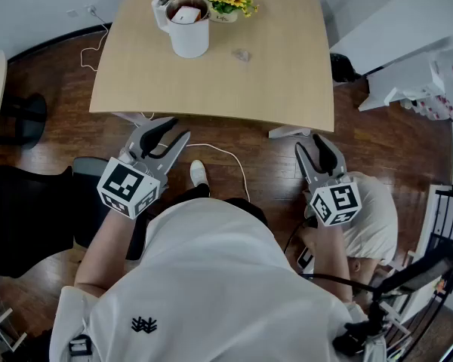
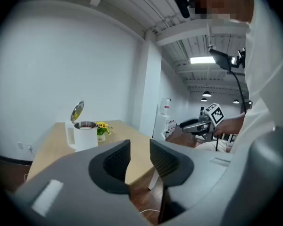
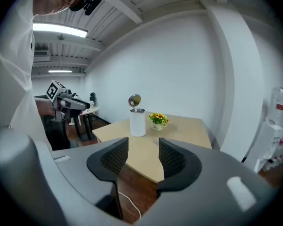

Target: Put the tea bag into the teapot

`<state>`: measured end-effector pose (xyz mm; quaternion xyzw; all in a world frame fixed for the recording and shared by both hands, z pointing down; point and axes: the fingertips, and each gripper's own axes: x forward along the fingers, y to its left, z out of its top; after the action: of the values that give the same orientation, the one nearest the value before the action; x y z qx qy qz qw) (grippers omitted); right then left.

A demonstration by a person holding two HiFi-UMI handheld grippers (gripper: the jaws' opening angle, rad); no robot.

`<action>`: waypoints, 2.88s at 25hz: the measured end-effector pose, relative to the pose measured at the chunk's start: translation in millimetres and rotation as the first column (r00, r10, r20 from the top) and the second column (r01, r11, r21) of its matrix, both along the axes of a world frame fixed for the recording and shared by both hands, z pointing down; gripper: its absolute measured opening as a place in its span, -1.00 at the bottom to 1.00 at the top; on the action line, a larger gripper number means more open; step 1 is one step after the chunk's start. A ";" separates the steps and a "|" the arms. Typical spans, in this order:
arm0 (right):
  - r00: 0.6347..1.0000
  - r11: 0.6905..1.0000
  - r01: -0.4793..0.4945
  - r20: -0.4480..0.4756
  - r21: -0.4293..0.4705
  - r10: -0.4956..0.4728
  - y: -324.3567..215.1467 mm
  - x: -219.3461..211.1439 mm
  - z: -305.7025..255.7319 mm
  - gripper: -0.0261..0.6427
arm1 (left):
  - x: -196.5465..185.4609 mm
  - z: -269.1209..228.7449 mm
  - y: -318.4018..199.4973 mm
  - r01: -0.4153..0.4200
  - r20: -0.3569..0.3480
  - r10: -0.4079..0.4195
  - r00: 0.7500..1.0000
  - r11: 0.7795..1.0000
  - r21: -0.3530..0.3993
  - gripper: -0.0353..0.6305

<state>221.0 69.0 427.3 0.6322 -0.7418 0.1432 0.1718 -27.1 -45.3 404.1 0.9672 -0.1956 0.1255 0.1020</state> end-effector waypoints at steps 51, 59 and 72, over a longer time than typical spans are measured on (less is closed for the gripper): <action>0.925 0.805 0.290 -0.065 -0.518 -0.375 -375.8 26.9 302.6 -0.47 | -55.3 -19.6 -145.4 0.497 0.106 -0.497 0.861 0.867 0.026 -0.58; 0.931 0.812 0.292 -0.046 -0.506 -0.363 -374.3 23.1 305.3 -0.64 | -59.1 -18.7 -144.4 0.513 0.111 -0.514 0.850 0.857 0.041 -0.58; 0.923 0.871 0.333 -0.065 -0.360 -0.380 -377.4 18.8 184.0 -0.65 | -43.0 -13.0 -149.3 0.447 0.075 -0.448 0.891 0.894 0.030 -0.58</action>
<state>239.8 -308.4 611.4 0.4529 -0.7962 0.1930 0.3519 -70.1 -194.6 391.1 0.8910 -0.4178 0.1359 0.1144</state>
